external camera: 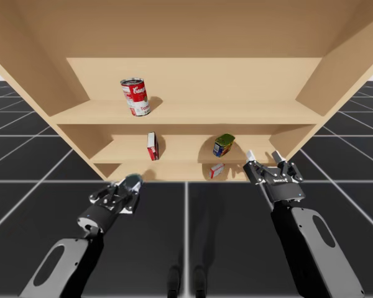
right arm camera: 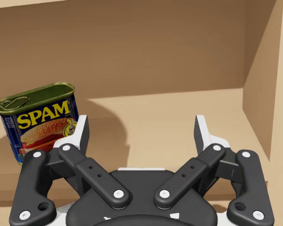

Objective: Retrieve the tuna can from the shelves.

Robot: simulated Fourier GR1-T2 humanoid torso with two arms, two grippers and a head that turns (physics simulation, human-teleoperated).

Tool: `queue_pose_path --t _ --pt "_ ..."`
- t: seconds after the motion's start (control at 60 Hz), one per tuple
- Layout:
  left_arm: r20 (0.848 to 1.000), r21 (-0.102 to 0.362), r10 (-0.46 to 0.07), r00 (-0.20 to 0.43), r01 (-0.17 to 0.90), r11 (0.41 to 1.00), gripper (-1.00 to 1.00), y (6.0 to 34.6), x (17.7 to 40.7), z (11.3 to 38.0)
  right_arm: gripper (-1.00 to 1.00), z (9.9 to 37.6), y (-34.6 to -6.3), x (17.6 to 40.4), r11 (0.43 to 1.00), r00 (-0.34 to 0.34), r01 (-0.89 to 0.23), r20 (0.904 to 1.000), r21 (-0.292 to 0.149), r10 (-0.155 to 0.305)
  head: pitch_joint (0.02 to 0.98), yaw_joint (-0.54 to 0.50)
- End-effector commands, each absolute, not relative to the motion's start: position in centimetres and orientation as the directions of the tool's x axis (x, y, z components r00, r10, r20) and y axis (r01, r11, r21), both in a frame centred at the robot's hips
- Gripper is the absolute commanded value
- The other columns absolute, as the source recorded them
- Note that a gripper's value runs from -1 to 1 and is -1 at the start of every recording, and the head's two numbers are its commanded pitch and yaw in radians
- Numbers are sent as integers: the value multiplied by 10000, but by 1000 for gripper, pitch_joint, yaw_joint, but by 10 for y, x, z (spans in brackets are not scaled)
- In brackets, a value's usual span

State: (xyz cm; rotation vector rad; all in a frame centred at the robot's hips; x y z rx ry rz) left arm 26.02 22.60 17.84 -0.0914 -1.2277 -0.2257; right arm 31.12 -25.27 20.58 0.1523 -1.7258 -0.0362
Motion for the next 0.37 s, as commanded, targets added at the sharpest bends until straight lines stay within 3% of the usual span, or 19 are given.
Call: queue_pose_path --t 0.017,0.167,0.367 --pt "9427 744 -1860 2770 3689 9265 1000 228 225 193 -1000 205 -253 311 9906 -1519 -814 9809 1097 -1211 731 213" --pt "9404 845 -2091 2682 4114 9075 1000 231 200 198 -1000 205 -254 311 9877 -1448 -977 9801 1223 -1357 726 214" --pt "9422 831 -2084 2624 4195 9040 1000 231 191 199 -1000 205 -254 311 9880 -1481 -980 9800 1193 -1330 723 212"
